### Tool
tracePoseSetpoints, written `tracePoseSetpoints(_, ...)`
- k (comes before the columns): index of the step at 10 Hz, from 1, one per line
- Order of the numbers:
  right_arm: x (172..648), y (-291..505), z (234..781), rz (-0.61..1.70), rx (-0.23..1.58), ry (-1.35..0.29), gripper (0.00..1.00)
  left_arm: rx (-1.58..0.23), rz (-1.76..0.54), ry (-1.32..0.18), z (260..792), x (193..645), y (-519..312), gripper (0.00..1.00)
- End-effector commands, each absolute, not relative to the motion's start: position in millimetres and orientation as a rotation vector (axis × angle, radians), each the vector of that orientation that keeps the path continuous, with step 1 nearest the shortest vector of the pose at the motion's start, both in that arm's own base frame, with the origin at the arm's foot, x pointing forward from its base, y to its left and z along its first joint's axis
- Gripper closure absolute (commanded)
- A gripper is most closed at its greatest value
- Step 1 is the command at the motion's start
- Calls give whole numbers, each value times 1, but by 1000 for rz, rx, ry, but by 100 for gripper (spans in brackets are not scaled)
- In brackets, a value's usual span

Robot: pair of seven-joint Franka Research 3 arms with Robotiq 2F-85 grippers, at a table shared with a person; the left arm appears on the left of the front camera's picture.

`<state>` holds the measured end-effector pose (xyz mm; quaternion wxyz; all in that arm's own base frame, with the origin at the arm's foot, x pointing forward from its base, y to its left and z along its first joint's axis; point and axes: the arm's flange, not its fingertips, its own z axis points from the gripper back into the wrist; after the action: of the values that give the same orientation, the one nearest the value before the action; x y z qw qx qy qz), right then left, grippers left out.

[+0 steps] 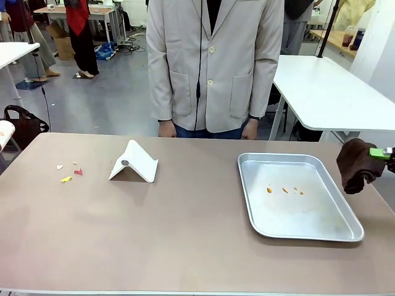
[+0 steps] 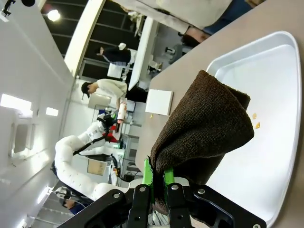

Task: Clean the surface of the table.
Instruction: Hold the Lint Roller with your left hand and the towel with your right hand, then if a person points to the right, clean the right side of the table with your right hand, and if they point to the left, clean the left side with your left hand.

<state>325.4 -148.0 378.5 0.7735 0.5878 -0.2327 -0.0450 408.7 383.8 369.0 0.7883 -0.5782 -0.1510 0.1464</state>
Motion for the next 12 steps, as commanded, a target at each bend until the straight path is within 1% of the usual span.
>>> tracePoseSetpoints(1,325,-146,384,-96,1276,-502,92,-1227,296,-307,379,413,376,87)
tracePoseSetpoints(12,325,-146,384,-96,1276,-502,92,-1227,296,-307,379,413,376,87)
